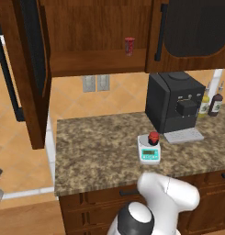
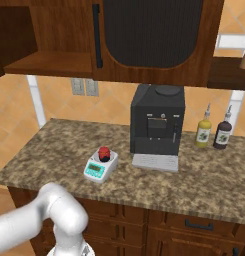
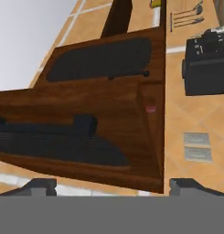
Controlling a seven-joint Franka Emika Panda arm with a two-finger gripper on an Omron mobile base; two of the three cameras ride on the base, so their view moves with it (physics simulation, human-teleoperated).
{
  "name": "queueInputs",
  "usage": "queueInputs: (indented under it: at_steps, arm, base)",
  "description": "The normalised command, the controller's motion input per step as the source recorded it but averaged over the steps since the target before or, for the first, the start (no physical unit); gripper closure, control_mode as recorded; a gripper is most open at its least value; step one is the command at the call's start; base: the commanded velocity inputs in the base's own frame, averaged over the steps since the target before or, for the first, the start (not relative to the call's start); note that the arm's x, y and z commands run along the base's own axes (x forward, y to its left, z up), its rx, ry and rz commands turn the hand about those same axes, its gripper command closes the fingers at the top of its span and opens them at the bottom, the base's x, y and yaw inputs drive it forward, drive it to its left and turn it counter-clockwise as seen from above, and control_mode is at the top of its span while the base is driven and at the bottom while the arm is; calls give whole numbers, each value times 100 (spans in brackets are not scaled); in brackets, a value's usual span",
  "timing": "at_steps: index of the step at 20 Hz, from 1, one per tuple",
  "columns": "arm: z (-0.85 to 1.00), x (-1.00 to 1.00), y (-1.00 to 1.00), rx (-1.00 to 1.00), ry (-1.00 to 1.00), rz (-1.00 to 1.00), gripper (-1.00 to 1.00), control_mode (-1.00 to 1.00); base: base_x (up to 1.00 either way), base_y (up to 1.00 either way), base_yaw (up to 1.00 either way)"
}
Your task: Pick the jam and place it on the digital scale for weighing, and close the cabinet.
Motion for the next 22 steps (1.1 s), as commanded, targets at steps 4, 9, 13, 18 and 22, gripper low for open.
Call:
queueInputs:
  at_steps: [4, 9, 13, 18, 22]
  arm:
    - [0, 100, -85, 0, 16, -12, -100, -100]
    - [9, 100, -96, 0, 29, -10, -100, -100]
    - [64, 76, -95, 0, 29, -14, -100, -100]
    - [78, -27, -100, 0, -4, -11, -100, -100]
    - [40, -17, -100, 5, -4, 0, -100, -100]
  base:
    - [0, 0, 0]
    - [0, 0, 0]
    - [0, 0, 0]
    - [0, 0, 0]
    - [0, 0, 0]
